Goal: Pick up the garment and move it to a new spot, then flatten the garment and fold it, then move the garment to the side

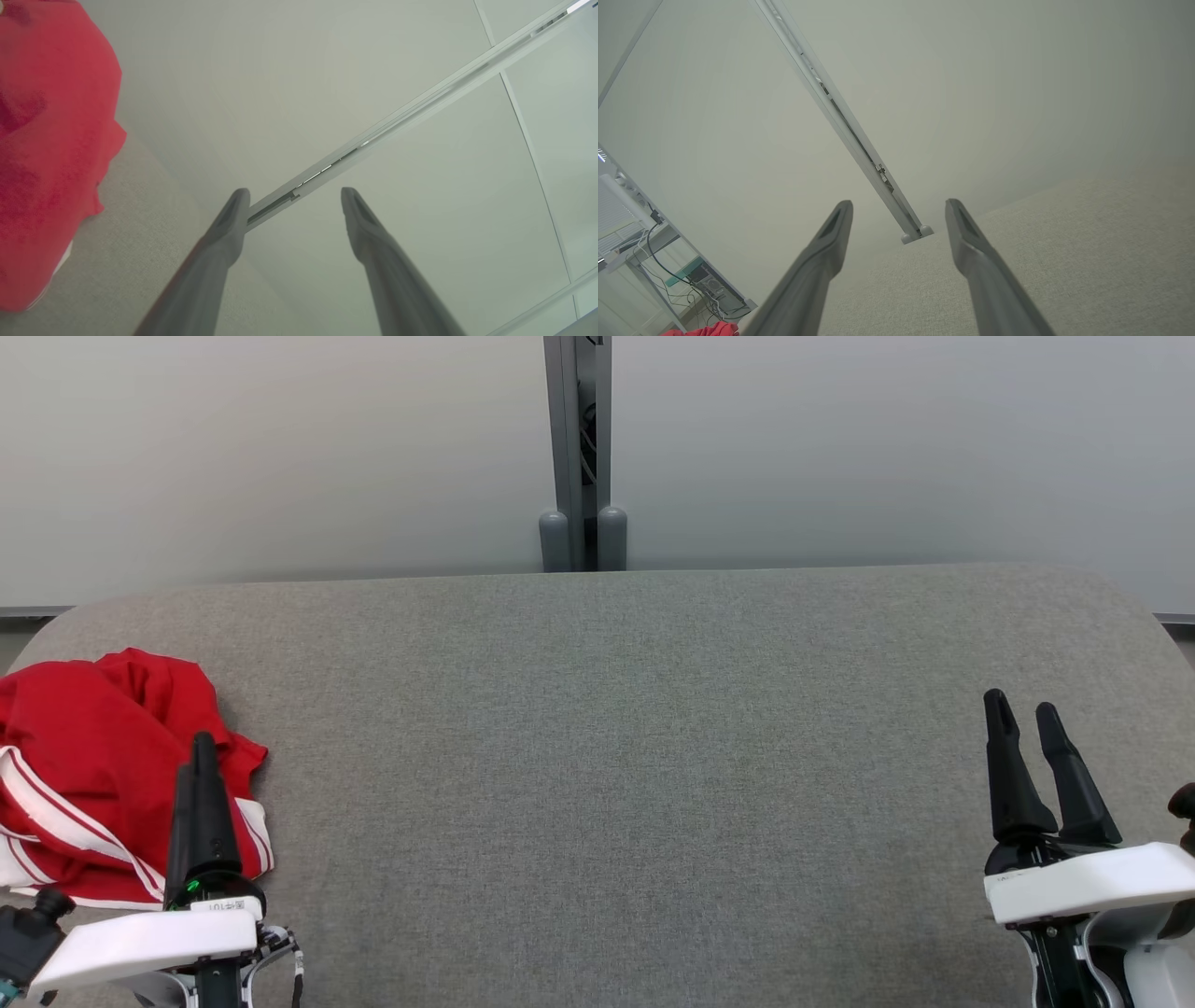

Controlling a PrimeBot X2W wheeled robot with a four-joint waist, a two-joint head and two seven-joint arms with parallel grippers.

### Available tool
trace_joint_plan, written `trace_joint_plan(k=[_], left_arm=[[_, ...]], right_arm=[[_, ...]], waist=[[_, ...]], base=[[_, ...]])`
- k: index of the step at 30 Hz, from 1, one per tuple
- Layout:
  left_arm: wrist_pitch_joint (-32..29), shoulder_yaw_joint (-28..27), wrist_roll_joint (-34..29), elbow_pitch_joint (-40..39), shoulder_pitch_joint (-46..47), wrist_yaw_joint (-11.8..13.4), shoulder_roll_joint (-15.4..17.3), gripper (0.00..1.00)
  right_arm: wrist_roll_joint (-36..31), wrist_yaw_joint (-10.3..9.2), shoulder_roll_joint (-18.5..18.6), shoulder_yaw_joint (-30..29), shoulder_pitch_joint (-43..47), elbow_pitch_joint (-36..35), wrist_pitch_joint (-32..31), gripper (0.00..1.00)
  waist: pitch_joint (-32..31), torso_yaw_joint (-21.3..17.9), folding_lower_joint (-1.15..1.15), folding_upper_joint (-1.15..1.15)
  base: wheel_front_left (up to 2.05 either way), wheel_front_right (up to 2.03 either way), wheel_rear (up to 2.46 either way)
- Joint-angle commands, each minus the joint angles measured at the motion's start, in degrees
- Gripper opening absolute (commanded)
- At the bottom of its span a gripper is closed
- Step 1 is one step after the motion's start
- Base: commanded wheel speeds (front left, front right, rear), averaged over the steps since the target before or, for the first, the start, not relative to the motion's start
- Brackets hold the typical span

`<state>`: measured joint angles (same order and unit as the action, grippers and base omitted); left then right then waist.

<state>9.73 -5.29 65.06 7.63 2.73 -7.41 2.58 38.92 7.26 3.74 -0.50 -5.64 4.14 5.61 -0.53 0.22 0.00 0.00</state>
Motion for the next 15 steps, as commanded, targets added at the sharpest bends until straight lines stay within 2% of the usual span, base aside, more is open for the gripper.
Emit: trace_joint_plan(k=[1, 15], left_arm=[[0.44, -0.26, -2.27, -1.36, 0.49, -0.07, 0.25, 1.0], [1.88, 3.98, -23.62, -4.5, -1.29, 0.33, 0.28, 1.0]], right_arm=[[-2.26, 0.28, 0.22, 0.17, -1.41, -1.14, 0.88, 1.0], [-14.95, 0.28, -0.29, 1.68, -1.3, -0.1, 3.36, 1.0]], waist=[[0.01, -0.01, 0.0, 0.0], [0.09, -0.03, 0.0, 0.0]], base=[[0.0, 0.0, 0.0], [0.0, 0.0, 0.0]])
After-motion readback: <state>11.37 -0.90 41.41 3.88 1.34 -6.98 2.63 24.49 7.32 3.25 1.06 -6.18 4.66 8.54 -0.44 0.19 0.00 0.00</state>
